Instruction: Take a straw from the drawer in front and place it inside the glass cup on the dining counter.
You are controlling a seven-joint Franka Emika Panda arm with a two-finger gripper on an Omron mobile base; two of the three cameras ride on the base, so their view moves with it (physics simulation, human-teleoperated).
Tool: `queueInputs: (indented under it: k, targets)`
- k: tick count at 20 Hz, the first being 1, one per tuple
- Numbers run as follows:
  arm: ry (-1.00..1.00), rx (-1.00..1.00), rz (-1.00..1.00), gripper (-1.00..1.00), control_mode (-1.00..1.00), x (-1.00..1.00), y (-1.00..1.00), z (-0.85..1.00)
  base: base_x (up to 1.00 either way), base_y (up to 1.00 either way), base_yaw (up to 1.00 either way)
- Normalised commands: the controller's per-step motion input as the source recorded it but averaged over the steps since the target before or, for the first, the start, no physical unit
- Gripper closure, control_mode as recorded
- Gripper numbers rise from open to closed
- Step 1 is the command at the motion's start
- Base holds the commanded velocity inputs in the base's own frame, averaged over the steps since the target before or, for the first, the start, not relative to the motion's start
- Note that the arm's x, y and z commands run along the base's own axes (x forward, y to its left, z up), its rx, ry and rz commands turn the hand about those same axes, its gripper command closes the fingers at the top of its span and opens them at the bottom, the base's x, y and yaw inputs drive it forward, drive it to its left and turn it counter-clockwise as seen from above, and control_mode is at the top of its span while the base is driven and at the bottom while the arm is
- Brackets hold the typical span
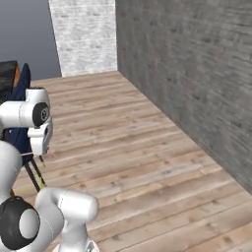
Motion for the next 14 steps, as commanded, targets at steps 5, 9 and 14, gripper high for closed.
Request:
queueInputs:
  k: [5, 9, 14]
  targets:
    - [0.0, 0.0, 0.0, 1.0, 1.0, 0.0, 0.0, 0.0, 0.83, -0.42, 0.45]
    - [0.0, 0.0, 0.0, 1.0, 1.0, 0.0, 0.0, 0.0, 0.9, -0.39, 0.42]
    - [0.0, 0.0, 0.0, 1.0, 1.0, 0.0, 0.0, 0.0, 0.87, -0.38, 0.4]
